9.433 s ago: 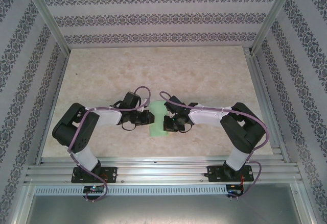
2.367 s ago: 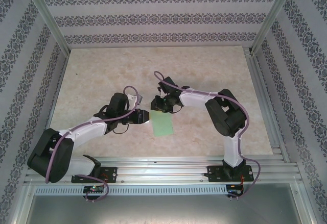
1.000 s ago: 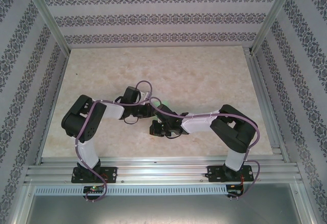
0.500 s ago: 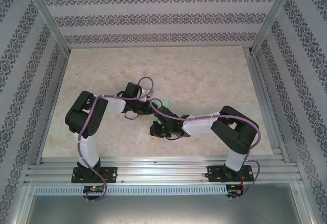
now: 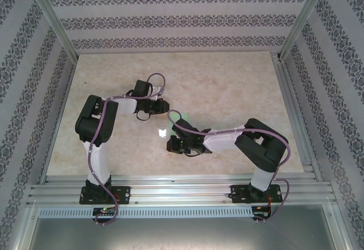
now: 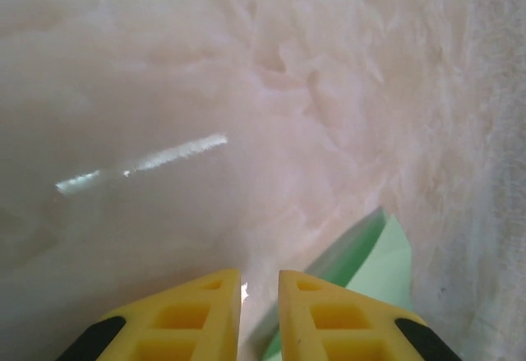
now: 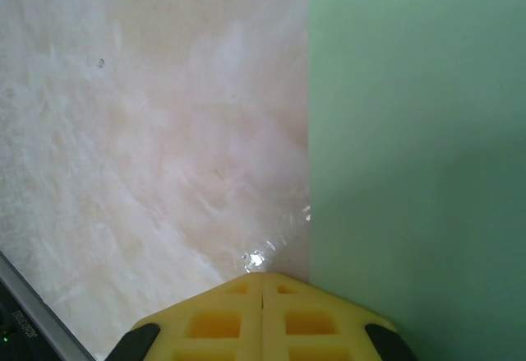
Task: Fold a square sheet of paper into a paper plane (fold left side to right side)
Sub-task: First fold the square sheet of paper in half at the center of the table.
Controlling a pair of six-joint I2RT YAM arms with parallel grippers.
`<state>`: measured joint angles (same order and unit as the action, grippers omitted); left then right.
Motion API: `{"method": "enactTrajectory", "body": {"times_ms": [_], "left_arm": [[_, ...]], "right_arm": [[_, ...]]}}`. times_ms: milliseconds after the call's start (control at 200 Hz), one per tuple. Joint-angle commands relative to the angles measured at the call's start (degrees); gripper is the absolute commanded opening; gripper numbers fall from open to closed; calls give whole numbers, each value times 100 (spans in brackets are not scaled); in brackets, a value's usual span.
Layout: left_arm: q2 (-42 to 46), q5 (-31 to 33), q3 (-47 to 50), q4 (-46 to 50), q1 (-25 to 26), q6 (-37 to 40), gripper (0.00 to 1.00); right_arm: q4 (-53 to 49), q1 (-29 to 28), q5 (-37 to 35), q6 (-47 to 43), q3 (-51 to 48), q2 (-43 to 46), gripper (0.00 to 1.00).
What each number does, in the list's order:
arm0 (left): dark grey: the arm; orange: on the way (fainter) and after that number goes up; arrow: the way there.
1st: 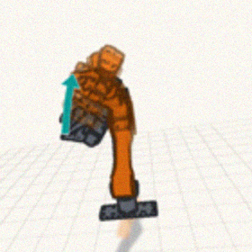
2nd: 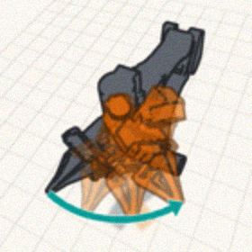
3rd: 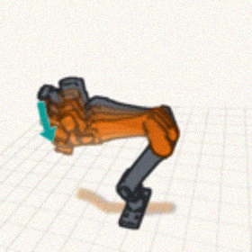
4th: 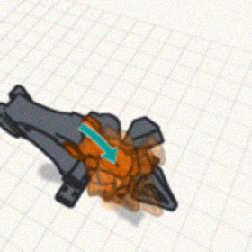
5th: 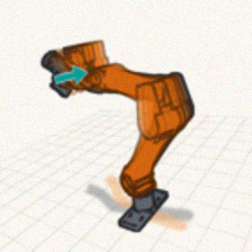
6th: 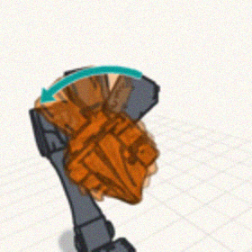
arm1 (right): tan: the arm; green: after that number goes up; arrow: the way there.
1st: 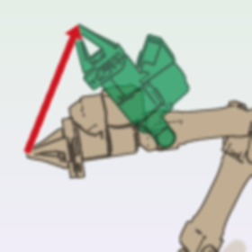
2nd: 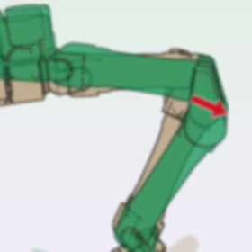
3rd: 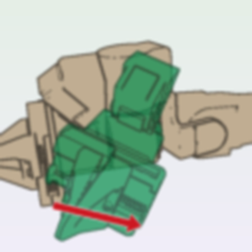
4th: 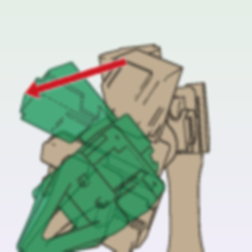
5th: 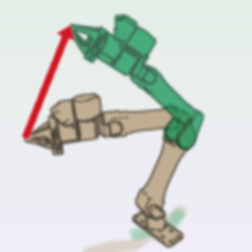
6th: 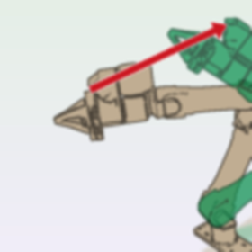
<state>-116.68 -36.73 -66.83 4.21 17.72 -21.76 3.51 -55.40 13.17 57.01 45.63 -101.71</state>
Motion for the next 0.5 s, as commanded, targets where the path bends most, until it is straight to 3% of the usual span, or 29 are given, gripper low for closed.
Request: {"method": "enactTrajectory", "body": {"times_ms": [0, 75, 245, 380, 495], "left_arm": [[-167, 293, -369, 412, -112, 339, 19], [-35, 285, -474, 490, -143, 348, 19], [718, 290, -226, 573, -165, 300, 19], [1677, 271, 772, 138, -161, 1, 24], [2577, 293, 1898, -423, -34, -429, 28]], "right_arm": [[-864, -199, 62, -8, -235, -207, 6], [-841, -199, 29, -138, -123, -88, 7], [-1559, -172, -379, -699, 584, 562, 21], [-2458, -8, -861, -1161, 965, 1368, 34], [-2738, 388, -902, -1262, 546, 2080, 42]]}}
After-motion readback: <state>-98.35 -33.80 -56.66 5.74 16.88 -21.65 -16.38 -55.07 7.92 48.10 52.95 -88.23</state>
